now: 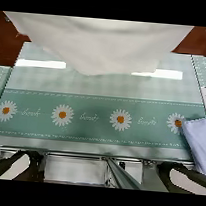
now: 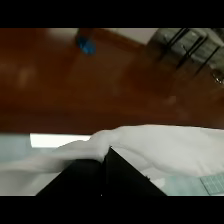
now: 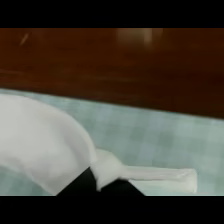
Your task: Fold the shirts.
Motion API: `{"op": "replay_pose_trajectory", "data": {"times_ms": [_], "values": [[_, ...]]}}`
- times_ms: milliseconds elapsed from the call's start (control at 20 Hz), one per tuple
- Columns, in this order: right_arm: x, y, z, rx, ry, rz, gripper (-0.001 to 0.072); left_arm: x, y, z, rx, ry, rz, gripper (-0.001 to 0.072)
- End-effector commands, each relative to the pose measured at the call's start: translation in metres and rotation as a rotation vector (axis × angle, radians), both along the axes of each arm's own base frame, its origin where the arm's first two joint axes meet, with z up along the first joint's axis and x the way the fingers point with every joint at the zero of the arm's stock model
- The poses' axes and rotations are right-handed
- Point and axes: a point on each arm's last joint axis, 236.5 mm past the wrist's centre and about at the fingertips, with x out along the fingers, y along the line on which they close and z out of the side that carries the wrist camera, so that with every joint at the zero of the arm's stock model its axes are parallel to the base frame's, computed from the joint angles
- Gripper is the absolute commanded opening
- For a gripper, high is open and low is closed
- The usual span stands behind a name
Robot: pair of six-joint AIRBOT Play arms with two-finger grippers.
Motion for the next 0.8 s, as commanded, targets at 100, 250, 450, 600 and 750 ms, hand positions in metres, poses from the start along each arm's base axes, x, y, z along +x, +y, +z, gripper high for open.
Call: {"op": "replay_pose_trajectory", "data": {"times_ms": [100, 250, 450, 600, 750], "values": [[-0.131, -0.018, 0.111, -0.158, -0.280, -0.101, 0.0021, -0.125, 0.002, 0.132, 0.272, -0.316, 0.214, 0.0031], [-0.190, -0.028, 0.130, -0.213, -0.351, -0.166, 0.0021, -0.182, 0.016, 0.134, 0.416, -0.321, 0.375, 0.0032], [-0.239, -0.024, 0.124, -0.225, -0.330, -0.163, 0.0021, -0.235, 0.026, 0.121, 0.488, -0.274, 0.490, 0.0031], [-0.246, -0.024, 0.101, -0.236, -0.240, -0.148, 0.0021, -0.241, 0.021, 0.111, 0.491, -0.265, 0.462, 0.0031], [-0.228, -0.023, 0.057, -0.233, -0.084, -0.116, 0.0021, -0.213, 0.025, 0.074, 0.466, -0.157, 0.409, 0.0031]]}}
